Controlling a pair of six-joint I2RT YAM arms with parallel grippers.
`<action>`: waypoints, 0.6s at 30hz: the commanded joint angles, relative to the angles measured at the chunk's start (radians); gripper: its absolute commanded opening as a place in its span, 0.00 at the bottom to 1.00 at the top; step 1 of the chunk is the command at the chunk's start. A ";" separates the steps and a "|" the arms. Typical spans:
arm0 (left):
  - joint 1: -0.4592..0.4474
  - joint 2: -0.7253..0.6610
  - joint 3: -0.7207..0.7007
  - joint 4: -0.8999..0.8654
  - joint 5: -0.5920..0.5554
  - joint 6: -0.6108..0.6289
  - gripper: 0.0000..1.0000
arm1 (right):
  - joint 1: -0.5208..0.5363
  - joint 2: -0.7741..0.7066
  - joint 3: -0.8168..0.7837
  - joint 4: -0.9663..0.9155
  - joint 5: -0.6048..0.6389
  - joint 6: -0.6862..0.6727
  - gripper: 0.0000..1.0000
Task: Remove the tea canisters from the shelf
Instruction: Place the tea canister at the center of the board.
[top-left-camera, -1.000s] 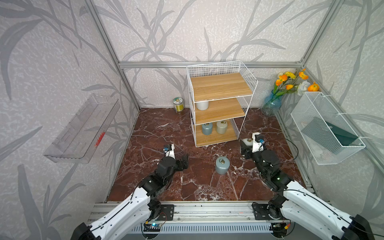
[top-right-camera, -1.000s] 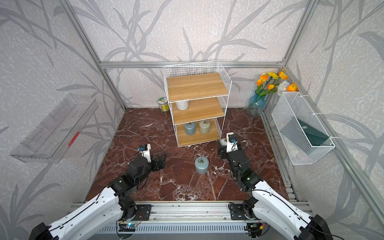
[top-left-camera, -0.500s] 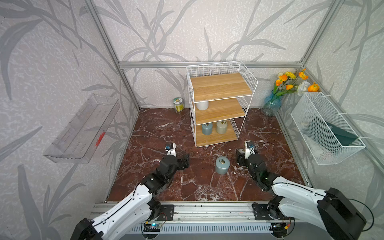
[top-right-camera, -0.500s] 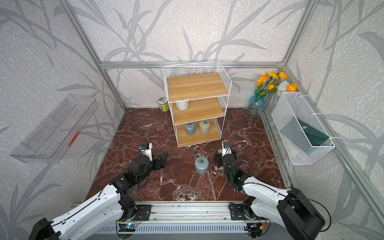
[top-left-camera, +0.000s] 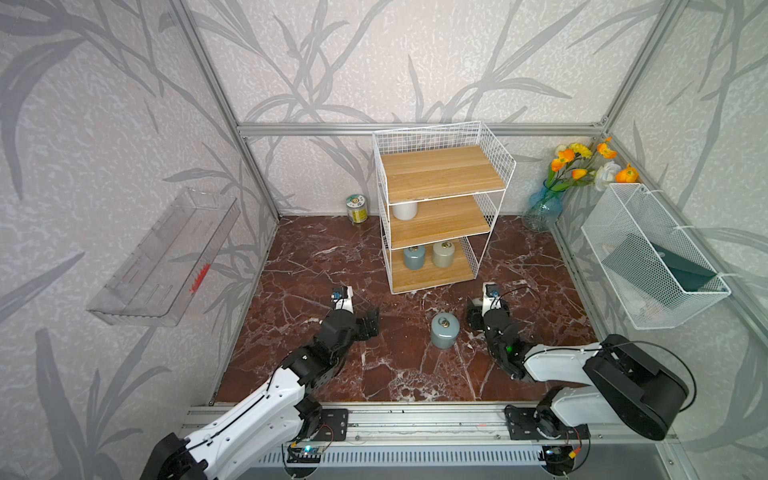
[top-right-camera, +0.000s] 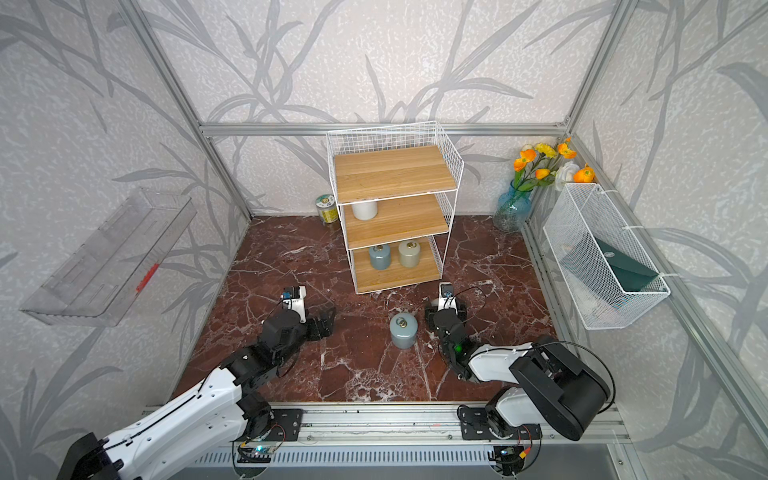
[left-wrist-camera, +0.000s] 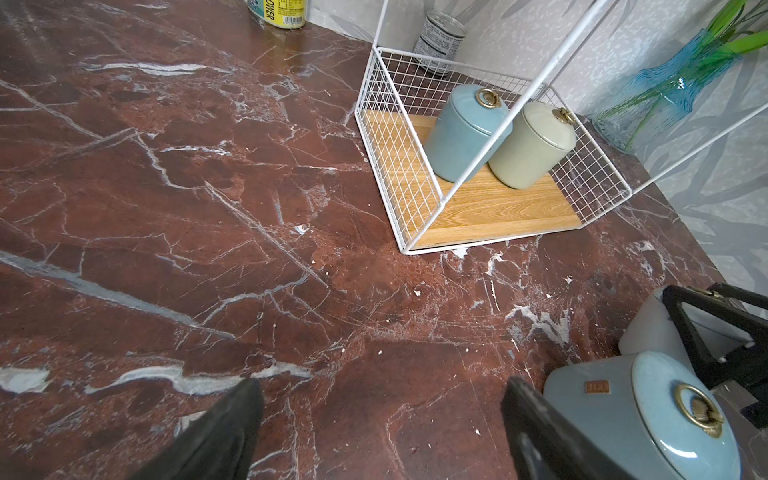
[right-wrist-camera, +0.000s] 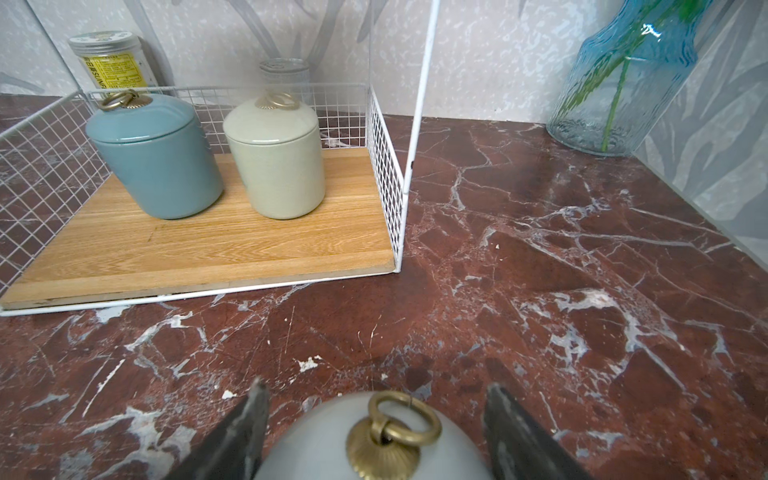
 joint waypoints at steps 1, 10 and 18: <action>-0.005 -0.017 0.025 -0.016 -0.004 0.000 0.91 | 0.046 -0.033 -0.008 0.036 0.057 0.040 0.59; -0.011 -0.049 0.005 -0.017 -0.014 -0.006 0.91 | 0.131 -0.363 -0.096 -0.311 0.172 0.148 0.59; -0.014 -0.051 -0.008 -0.002 -0.011 -0.015 0.91 | 0.210 -0.422 -0.107 -0.431 0.185 0.196 0.59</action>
